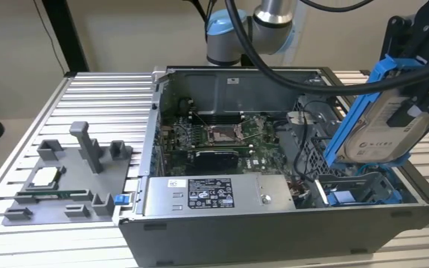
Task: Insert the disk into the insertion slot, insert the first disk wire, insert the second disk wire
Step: 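Insert the disk into the insertion slot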
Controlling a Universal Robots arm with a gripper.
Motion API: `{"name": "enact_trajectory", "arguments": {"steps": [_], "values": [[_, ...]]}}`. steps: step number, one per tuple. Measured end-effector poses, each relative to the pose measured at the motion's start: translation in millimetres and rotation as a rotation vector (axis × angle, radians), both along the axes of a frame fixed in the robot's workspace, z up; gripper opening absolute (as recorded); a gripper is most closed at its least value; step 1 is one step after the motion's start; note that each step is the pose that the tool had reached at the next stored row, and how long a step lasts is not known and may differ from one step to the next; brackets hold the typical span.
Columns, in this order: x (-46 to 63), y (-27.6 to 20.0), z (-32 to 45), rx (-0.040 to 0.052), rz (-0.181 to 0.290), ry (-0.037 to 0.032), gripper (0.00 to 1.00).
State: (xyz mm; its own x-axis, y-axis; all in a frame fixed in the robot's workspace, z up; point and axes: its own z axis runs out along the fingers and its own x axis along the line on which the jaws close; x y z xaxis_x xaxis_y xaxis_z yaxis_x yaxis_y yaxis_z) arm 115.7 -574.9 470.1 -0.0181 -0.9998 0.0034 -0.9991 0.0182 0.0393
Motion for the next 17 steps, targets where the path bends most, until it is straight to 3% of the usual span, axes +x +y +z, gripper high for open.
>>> {"name": "enact_trajectory", "arguments": {"steps": [12,17], "values": [[0.0,0.0,-4.2,0.0001,0.000,0.0000,0.00],[0.3,0.0,-10.7,0.0003,0.000,-0.0001,0.00]]}}
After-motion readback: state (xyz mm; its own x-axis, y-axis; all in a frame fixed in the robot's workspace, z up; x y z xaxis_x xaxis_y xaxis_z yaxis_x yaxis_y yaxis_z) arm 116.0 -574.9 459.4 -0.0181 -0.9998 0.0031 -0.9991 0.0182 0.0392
